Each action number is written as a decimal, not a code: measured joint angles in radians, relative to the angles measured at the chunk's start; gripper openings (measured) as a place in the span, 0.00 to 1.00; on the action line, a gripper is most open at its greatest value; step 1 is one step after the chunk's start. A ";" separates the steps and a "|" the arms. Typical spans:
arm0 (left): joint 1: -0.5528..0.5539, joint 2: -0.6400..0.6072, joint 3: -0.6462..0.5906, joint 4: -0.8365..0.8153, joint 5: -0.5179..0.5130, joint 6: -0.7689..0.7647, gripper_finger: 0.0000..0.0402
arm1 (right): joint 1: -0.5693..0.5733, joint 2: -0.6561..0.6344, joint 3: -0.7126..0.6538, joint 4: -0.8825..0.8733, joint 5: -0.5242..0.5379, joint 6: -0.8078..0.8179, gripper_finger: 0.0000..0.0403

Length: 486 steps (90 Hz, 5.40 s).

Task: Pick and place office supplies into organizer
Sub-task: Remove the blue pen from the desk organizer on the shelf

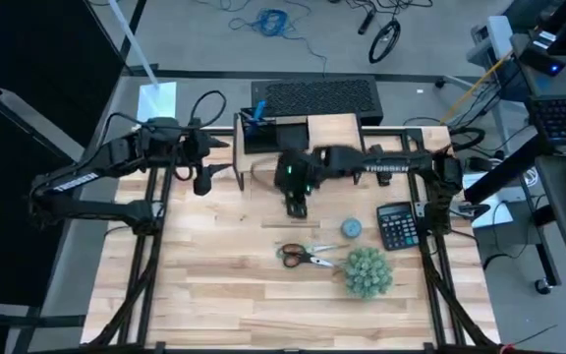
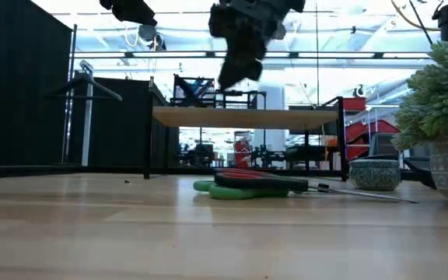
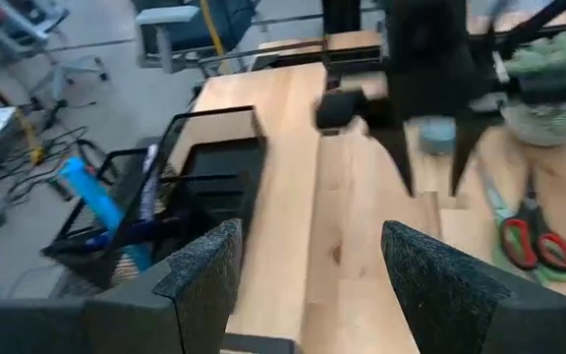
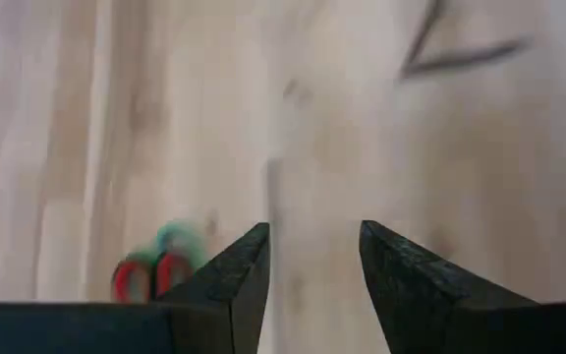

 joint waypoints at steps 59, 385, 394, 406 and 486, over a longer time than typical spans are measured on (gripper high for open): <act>0.113 -0.014 0.000 -0.009 -0.026 0.016 0.59 | -0.388 0.089 0.234 0.416 -0.013 -0.106 0.44; 0.112 -0.015 0.000 -0.033 -0.025 0.009 0.59 | -0.057 -0.217 0.234 -0.369 0.088 -0.042 0.06; 0.112 -0.015 0.000 -0.034 -0.025 0.009 0.59 | -0.021 -0.148 0.234 -0.468 0.097 0.005 0.06; 0.112 -0.015 0.000 -0.034 -0.025 0.009 0.59 | 0.025 -0.036 0.234 -0.555 0.095 0.034 0.06; 0.111 -0.015 0.000 -0.046 -0.025 0.007 0.59 | 0.163 0.360 0.233 -0.489 0.143 0.024 0.16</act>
